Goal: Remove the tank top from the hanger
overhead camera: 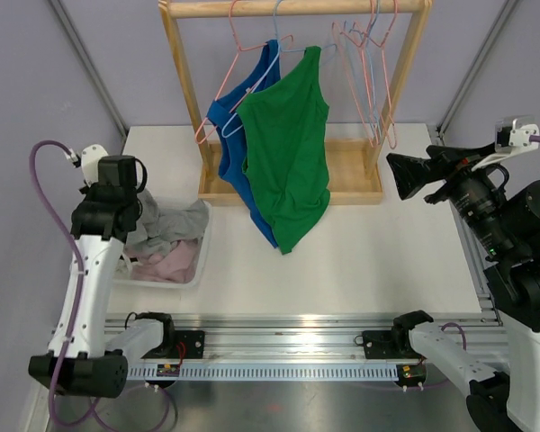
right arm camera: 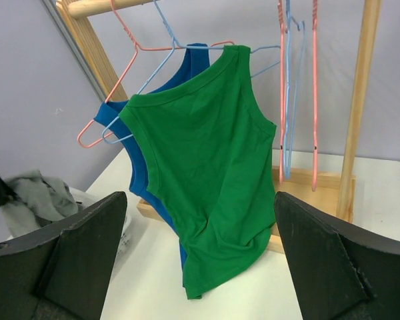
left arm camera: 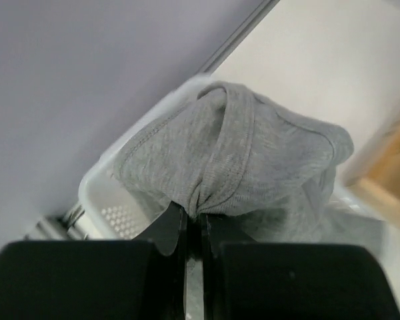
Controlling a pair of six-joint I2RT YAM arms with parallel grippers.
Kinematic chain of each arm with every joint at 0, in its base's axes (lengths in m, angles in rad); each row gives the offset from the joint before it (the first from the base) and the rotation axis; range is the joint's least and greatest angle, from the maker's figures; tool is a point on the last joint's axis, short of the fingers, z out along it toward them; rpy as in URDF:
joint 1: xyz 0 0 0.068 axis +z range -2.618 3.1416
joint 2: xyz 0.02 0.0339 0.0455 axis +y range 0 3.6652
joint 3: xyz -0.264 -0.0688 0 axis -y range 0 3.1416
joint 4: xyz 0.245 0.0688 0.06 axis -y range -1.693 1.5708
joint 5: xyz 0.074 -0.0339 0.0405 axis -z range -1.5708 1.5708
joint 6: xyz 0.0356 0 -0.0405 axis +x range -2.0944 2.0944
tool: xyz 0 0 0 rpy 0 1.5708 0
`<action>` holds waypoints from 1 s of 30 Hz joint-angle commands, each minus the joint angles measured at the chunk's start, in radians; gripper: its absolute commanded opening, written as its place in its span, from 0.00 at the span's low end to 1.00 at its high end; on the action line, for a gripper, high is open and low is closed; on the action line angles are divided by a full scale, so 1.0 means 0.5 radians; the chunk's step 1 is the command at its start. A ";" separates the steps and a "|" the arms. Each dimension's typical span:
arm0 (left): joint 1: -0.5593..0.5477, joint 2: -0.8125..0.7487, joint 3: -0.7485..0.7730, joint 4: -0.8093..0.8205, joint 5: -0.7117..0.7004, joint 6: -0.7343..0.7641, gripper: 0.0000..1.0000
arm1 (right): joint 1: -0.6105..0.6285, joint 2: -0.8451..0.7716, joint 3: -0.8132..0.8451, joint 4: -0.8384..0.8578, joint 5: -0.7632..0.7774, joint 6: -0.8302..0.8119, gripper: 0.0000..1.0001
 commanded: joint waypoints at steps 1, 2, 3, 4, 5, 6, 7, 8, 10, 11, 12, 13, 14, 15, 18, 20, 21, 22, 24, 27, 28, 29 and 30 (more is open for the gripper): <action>0.229 0.077 -0.256 0.097 0.279 -0.201 0.00 | -0.004 0.086 -0.014 0.102 -0.077 0.025 0.99; 0.238 0.077 -0.315 0.151 0.380 -0.220 0.00 | -0.004 0.098 -0.026 0.123 -0.110 0.034 0.99; 0.235 0.083 -0.379 0.188 0.457 -0.238 0.00 | -0.001 0.113 -0.035 0.138 -0.138 0.043 1.00; 0.235 0.095 -0.480 0.225 0.606 -0.257 0.00 | -0.004 0.144 -0.048 0.154 -0.168 0.068 0.99; 0.235 0.117 -0.554 0.317 0.693 -0.296 0.00 | -0.004 0.165 -0.066 0.193 -0.236 0.086 1.00; 0.293 0.175 -0.615 0.378 0.821 -0.306 0.00 | -0.004 0.187 -0.078 0.215 -0.276 0.101 0.99; 0.321 0.230 -0.665 0.419 0.989 -0.315 0.00 | -0.004 0.236 -0.084 0.236 -0.325 0.144 1.00; 0.343 0.276 -0.774 0.498 1.286 -0.333 0.00 | -0.004 0.264 -0.097 0.282 -0.447 0.166 0.99; 0.392 0.377 -0.928 0.606 1.460 -0.456 0.00 | -0.004 0.358 -0.100 0.334 -0.622 0.227 0.99; 0.404 0.387 -1.066 0.694 1.467 -0.505 0.00 | -0.001 0.395 -0.097 0.389 -0.805 0.264 1.00; 0.410 0.381 -1.134 0.735 1.467 -0.575 0.00 | -0.004 0.429 -0.088 0.417 -0.889 0.310 0.99; 0.419 0.344 -1.180 0.765 1.436 -0.603 0.00 | -0.004 0.515 -0.072 0.439 -1.005 0.407 1.00; 0.422 0.311 -1.211 0.799 1.418 -0.619 0.00 | -0.004 0.558 -0.030 0.457 -1.046 0.442 1.00; 0.429 0.280 -1.238 0.802 1.399 -0.640 0.01 | -0.004 0.595 -0.017 0.485 -1.080 0.469 0.99; 0.432 0.136 -1.169 0.732 1.362 -0.656 0.33 | -0.004 0.727 0.016 0.660 -1.147 0.613 1.00; 0.429 0.032 -1.104 0.646 1.350 -0.647 0.66 | 0.014 0.849 0.093 0.715 -1.053 0.770 0.99; 0.429 -0.075 -1.070 0.594 1.323 -0.643 0.82 | 0.035 0.892 0.133 0.715 -0.992 0.807 1.00; 0.429 -0.125 -0.976 0.542 1.280 -0.643 0.99 | 0.069 0.978 0.179 0.703 -0.842 0.828 0.99; 0.429 -0.272 -0.880 0.422 1.252 -0.579 0.99 | 0.210 1.067 0.360 0.611 -0.651 0.801 1.00; 0.429 -0.404 -0.705 0.299 1.240 -0.445 0.99 | 0.357 1.260 0.633 0.467 -0.182 0.715 0.99; 0.432 -0.478 -0.678 0.290 1.273 -0.405 0.99 | 0.409 1.379 0.706 0.433 0.001 0.721 1.00; 0.429 -0.512 -0.632 0.293 1.389 -0.331 0.99 | 0.437 1.447 0.880 0.339 0.094 0.715 1.00; 0.429 -0.548 -0.631 0.320 1.466 -0.297 0.99 | 0.459 1.524 0.982 0.283 0.192 0.703 1.00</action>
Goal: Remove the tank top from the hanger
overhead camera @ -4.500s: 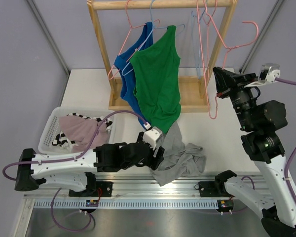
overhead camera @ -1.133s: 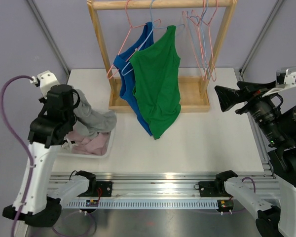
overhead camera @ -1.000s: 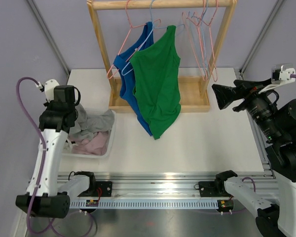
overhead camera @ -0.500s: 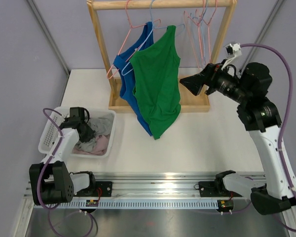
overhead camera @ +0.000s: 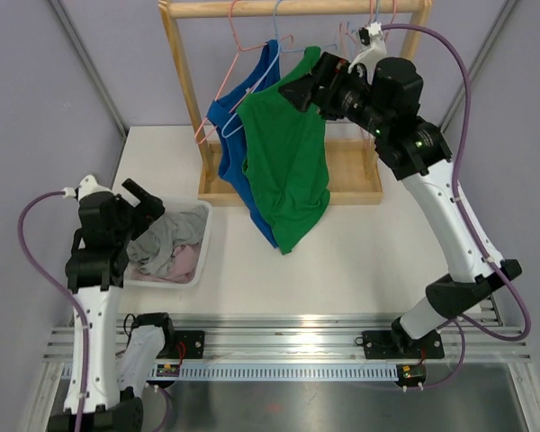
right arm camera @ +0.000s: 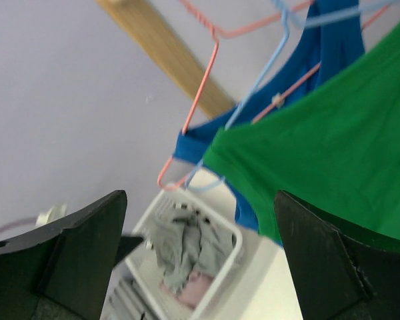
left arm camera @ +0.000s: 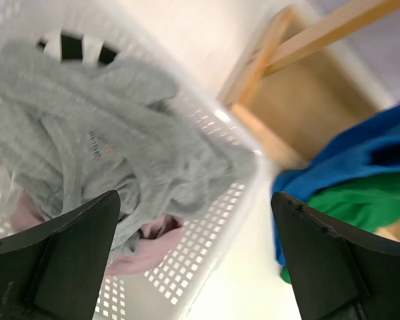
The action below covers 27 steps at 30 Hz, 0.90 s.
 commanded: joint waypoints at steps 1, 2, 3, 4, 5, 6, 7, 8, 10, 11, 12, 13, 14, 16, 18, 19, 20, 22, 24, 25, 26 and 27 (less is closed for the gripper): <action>0.006 -0.174 0.084 -0.027 0.310 0.212 0.99 | 0.115 0.286 0.403 -0.162 0.688 -0.030 1.00; 0.009 -0.202 0.084 0.010 0.524 0.243 0.99 | 0.136 0.363 0.616 -0.263 0.771 -0.061 0.99; 0.006 -0.227 0.087 0.017 0.614 0.258 0.99 | 0.155 0.528 0.737 -0.315 0.845 -0.107 0.99; 0.003 -0.266 0.090 0.020 0.731 0.267 0.99 | 0.182 0.621 0.863 -0.367 0.946 -0.135 0.98; 0.003 -0.288 0.093 0.020 0.768 0.310 0.99 | 0.198 0.707 1.143 -0.496 1.008 -0.162 0.97; 0.003 -0.303 0.099 0.017 0.790 0.335 0.99 | 0.213 0.887 1.292 -0.561 1.075 -0.220 0.96; 0.006 -0.316 0.102 0.005 0.793 0.356 0.99 | 0.223 0.965 1.424 -0.613 1.173 -0.242 0.96; 0.003 -0.343 0.099 -0.005 0.787 0.396 0.99 | 0.226 1.026 1.595 -0.638 1.198 -0.263 0.95; 0.003 -0.346 0.062 -0.002 0.790 0.436 0.99 | 0.226 1.097 1.591 -0.553 1.187 -0.276 0.93; 0.003 -0.340 0.041 0.007 0.790 0.457 0.99 | 0.226 1.091 1.482 -0.412 1.171 -0.288 0.91; 0.003 -0.334 0.022 0.011 0.790 0.470 0.99 | 0.232 1.088 1.435 -0.359 1.162 -0.285 0.89; 0.003 -0.331 -0.026 0.020 0.790 0.479 0.99 | 0.232 1.103 1.416 -0.319 1.156 -0.306 0.88; 0.003 -0.331 -0.054 0.041 0.790 0.494 0.99 | 0.238 1.158 1.456 -0.301 1.159 -0.358 0.88; 0.003 -0.334 -0.122 0.057 0.784 0.510 0.99 | 0.244 1.231 1.566 -0.346 1.271 -0.420 0.86; 0.003 -0.343 -0.153 0.057 0.778 0.528 0.99 | 0.250 1.263 1.643 -0.426 1.401 -0.484 0.83; 0.003 -0.356 -0.162 0.057 0.769 0.528 0.99 | 0.250 1.229 1.610 -0.426 1.514 -0.530 0.79; 0.003 -0.362 -0.174 0.063 0.772 0.534 0.99 | 0.250 1.196 1.470 -0.378 1.557 -0.558 0.77; 0.003 -0.377 -0.180 0.078 0.790 0.531 0.99 | 0.250 1.091 1.328 -0.325 1.613 -0.604 0.77; 0.003 -0.377 -0.183 0.090 0.802 0.537 0.99 | 0.250 1.024 1.211 -0.270 1.515 -0.607 0.77; 0.003 -0.377 -0.192 0.090 0.799 0.540 0.99 | 0.250 1.002 1.192 -0.261 1.396 -0.589 0.78; 0.003 -0.377 -0.208 0.093 0.793 0.544 0.99 | 0.250 0.981 1.156 -0.239 1.325 -0.565 0.79; 0.006 -0.380 -0.214 0.093 0.790 0.541 0.99 | 0.250 0.932 1.128 -0.218 1.273 -0.522 0.79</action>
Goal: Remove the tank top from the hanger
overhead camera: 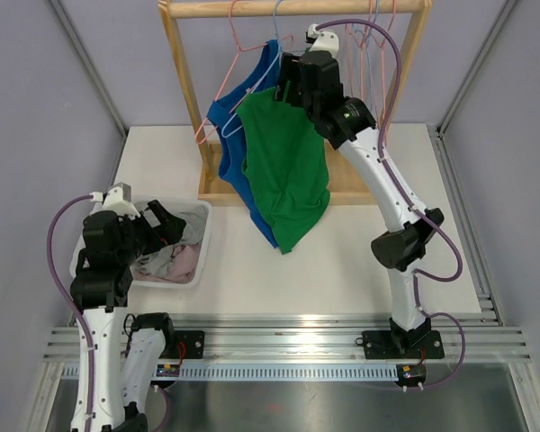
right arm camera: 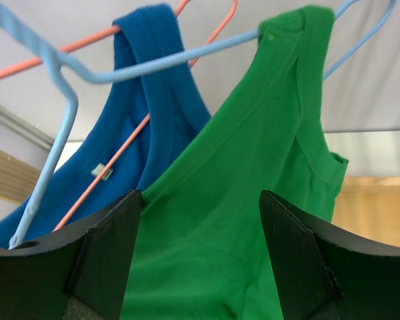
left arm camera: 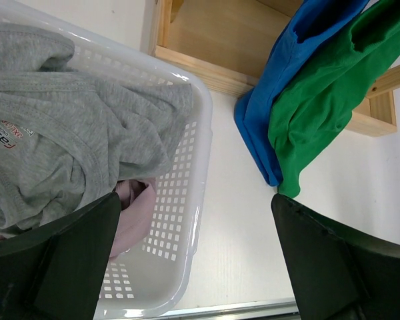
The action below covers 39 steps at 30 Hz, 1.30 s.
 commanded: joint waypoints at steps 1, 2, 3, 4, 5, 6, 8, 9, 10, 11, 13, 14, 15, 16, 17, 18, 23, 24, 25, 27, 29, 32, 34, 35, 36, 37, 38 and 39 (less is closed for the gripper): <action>0.001 -0.031 -0.029 0.087 0.071 0.045 0.99 | 0.024 -0.240 -0.080 0.193 -0.183 0.029 0.79; 0.001 -0.052 -0.036 0.096 0.071 0.039 0.99 | 0.024 -0.280 -0.189 0.267 -0.220 0.060 0.80; 0.001 -0.061 -0.045 0.102 0.074 0.039 0.99 | 0.024 -0.378 -0.266 0.328 -0.254 0.097 0.80; 0.001 -0.071 -0.048 0.111 0.077 0.039 0.99 | 0.024 -0.424 -0.352 0.392 -0.303 0.118 0.80; 0.001 -0.080 -0.048 0.114 0.077 0.042 0.99 | 0.024 -0.473 -0.496 0.493 -0.325 0.131 0.81; 0.001 -0.089 -0.054 0.120 0.077 0.042 0.99 | 0.024 -0.556 -0.558 0.540 -0.358 0.146 0.82; 0.001 -0.095 -0.063 0.126 0.083 0.036 0.99 | 0.024 -0.615 -0.684 0.647 -0.490 0.168 0.82; 0.001 -0.098 -0.066 0.129 0.089 0.036 0.99 | 0.024 -0.645 -0.703 0.666 -0.527 0.207 0.82; 0.001 -0.101 -0.072 0.136 0.092 0.036 0.99 | 0.024 -0.649 -0.709 0.681 -0.594 0.214 0.82; 0.001 -0.101 -0.072 0.139 0.092 0.036 0.99 | 0.024 -0.642 -0.685 0.688 -0.619 0.232 0.82; 0.001 -0.114 -0.082 0.145 0.095 0.030 0.99 | 0.024 -0.575 -0.624 0.679 -0.665 0.257 0.82; 0.001 -0.120 -0.085 0.148 0.095 0.030 0.99 | 0.024 -0.532 -0.499 0.624 -0.659 0.269 0.82; 0.001 -0.120 -0.088 0.148 0.095 0.027 0.99 | 0.024 -0.404 -0.406 0.578 -0.650 0.263 0.82; 0.004 -0.138 -0.091 0.154 0.095 0.024 0.99 | 0.024 -0.327 -0.302 0.523 -0.632 0.257 0.82; 0.001 -0.144 -0.097 0.160 0.098 0.024 0.99 | 0.024 -0.241 -0.061 0.385 -0.610 0.254 0.82; 0.004 -0.150 -0.103 0.166 0.095 0.021 0.99 | 0.027 -0.080 0.069 0.314 -0.580 0.248 0.82; 0.001 -0.190 -0.115 0.179 0.101 0.015 0.99 | 0.073 0.140 0.337 0.264 -0.368 0.156 0.75; 0.001 -0.196 -0.115 0.182 0.101 0.018 0.99 | 0.083 0.131 0.304 0.286 -0.280 0.119 0.74; 0.001 -0.206 -0.118 0.185 0.101 0.018 0.99 | 0.104 0.128 0.252 0.307 -0.233 0.094 0.73; 0.001 -0.218 -0.125 0.194 0.101 0.015 0.99 | 0.125 0.128 0.248 0.301 -0.144 0.009 0.70; 0.001 -0.221 -0.125 0.194 0.101 0.015 0.99 | 0.156 0.128 0.245 0.292 0.003 -0.050 0.68; 0.001 -0.218 -0.128 0.197 0.111 0.012 0.99 | 0.156 0.103 0.202 0.301 0.065 -0.102 0.59; 0.001 -0.221 -0.131 0.200 0.105 0.012 0.99 | 0.156 0.063 0.169 0.304 0.068 -0.136 0.46; 0.004 -0.224 -0.131 0.203 0.111 0.012 0.99 | 0.156 0.048 0.141 0.292 0.074 -0.142 0.43; 0.004 -0.224 -0.128 0.200 0.111 0.015 0.99 | 0.156 0.018 0.129 0.280 0.080 -0.157 0.42; 0.004 -0.227 -0.131 0.200 0.114 0.015 0.99 | 0.159 0.002 0.086 0.270 0.092 -0.173 0.40; 0.001 -0.224 -0.134 0.203 0.114 0.012 0.99 | 0.156 -0.022 0.061 0.273 0.101 -0.188 0.39; 0.001 -0.224 -0.134 0.203 0.114 0.012 0.99 | 0.156 -0.071 0.034 0.270 0.111 -0.222 0.39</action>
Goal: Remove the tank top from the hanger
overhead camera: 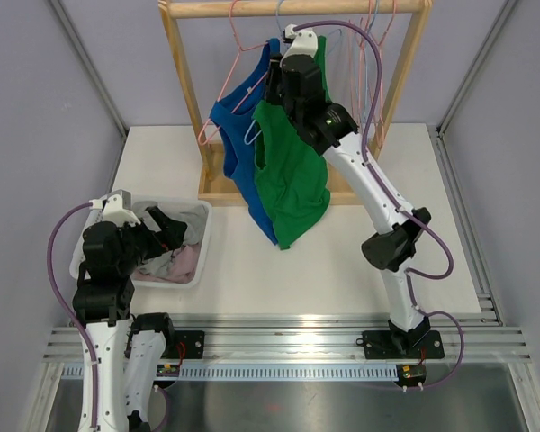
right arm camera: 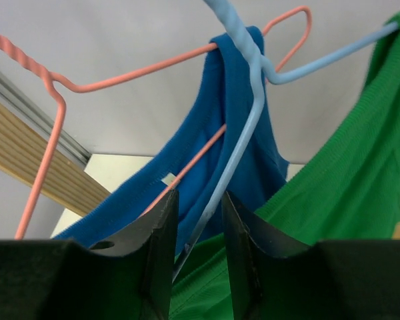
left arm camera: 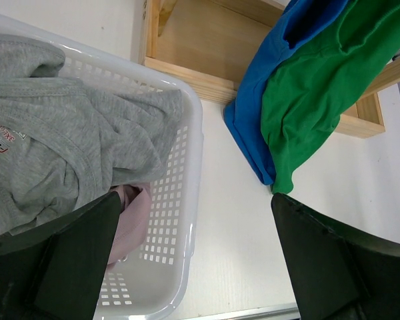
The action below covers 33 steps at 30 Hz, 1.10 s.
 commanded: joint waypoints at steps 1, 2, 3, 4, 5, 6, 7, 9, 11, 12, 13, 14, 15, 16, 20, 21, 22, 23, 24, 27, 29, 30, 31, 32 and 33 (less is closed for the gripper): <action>0.001 -0.023 0.001 0.097 0.074 0.006 0.99 | -0.002 -0.210 -0.114 0.006 0.146 -0.142 0.39; 0.001 -0.023 0.001 0.097 0.077 0.006 0.99 | -0.002 -0.234 -0.145 0.009 0.153 -0.163 0.37; 0.001 -0.023 0.004 0.097 0.077 0.006 0.99 | -0.002 -0.292 -0.178 0.012 0.162 -0.194 0.36; 0.001 -0.026 0.001 0.097 0.080 0.006 0.99 | -0.002 -0.320 -0.239 0.018 0.165 -0.212 0.35; 0.001 -0.026 -0.003 0.100 0.080 0.006 0.99 | -0.005 -0.345 -0.267 0.024 0.165 -0.225 0.34; 0.001 -0.029 -0.003 0.100 0.083 0.006 0.99 | -0.008 -0.388 -0.289 0.015 0.159 -0.246 0.33; 0.001 -0.026 0.000 0.097 0.083 0.002 0.99 | -0.011 -0.406 -0.322 -0.006 0.150 -0.252 0.33; 0.001 -0.032 -0.003 0.100 0.083 0.002 0.99 | -0.044 -0.446 -0.356 -0.022 0.092 -0.258 0.32; 0.001 -0.035 -0.003 0.100 0.080 0.002 0.99 | -0.096 -0.458 -0.396 -0.049 0.015 -0.246 0.30; -0.002 -0.038 0.000 0.100 0.080 0.002 0.99 | -0.115 -0.462 -0.396 -0.068 -0.043 -0.231 0.24; 0.001 -0.038 0.001 0.100 0.080 0.002 0.99 | -0.133 -0.462 -0.396 -0.101 -0.065 -0.216 0.19; 0.001 -0.038 0.001 0.097 0.080 0.002 0.99 | -0.143 -0.462 -0.399 -0.111 -0.086 -0.213 0.18; 0.004 -0.044 0.001 0.100 0.080 0.002 0.99 | -0.161 -0.468 -0.406 -0.108 -0.129 -0.212 0.17; 0.001 -0.041 0.001 0.100 0.080 0.002 0.99 | -0.167 -0.468 -0.415 -0.108 -0.136 -0.212 0.14; 0.001 -0.044 0.001 0.097 0.077 0.006 0.99 | -0.170 -0.477 -0.396 -0.093 -0.157 -0.277 0.00; 0.001 -0.044 0.001 0.097 0.077 0.002 0.99 | -0.170 -0.480 -0.390 -0.089 -0.154 -0.292 0.00; 0.001 -0.044 -0.003 0.097 0.077 0.002 0.99 | -0.170 -0.483 -0.390 -0.071 -0.154 -0.304 0.00; 0.001 -0.044 0.000 0.097 0.074 0.005 0.99 | -0.173 -0.489 -0.390 -0.059 -0.157 -0.320 0.00; 0.001 -0.047 0.004 0.094 0.074 0.002 0.99 | -0.173 -0.507 -0.393 -0.044 -0.184 -0.353 0.00; 0.001 -0.059 0.010 0.094 0.074 0.012 0.99 | -0.173 -0.556 -0.400 0.024 -0.227 -0.378 0.00; 0.001 -0.069 0.025 0.088 0.092 0.024 0.99 | -0.183 -0.584 -0.387 0.073 -0.249 -0.372 0.00; 0.001 -0.069 0.040 0.085 0.098 0.027 0.99 | -0.186 -0.615 -0.387 0.094 -0.310 -0.363 0.00; 0.004 -0.075 0.050 0.079 0.105 0.033 0.99 | -0.198 -0.627 -0.390 0.140 -0.341 -0.345 0.00; 0.001 -0.084 0.056 0.079 0.111 0.039 0.99 | -0.231 -0.649 -0.384 0.159 -0.378 -0.278 0.00; -0.002 -0.084 0.065 0.079 0.144 0.045 0.99 | -0.259 -0.652 -0.378 0.174 -0.496 -0.234 0.00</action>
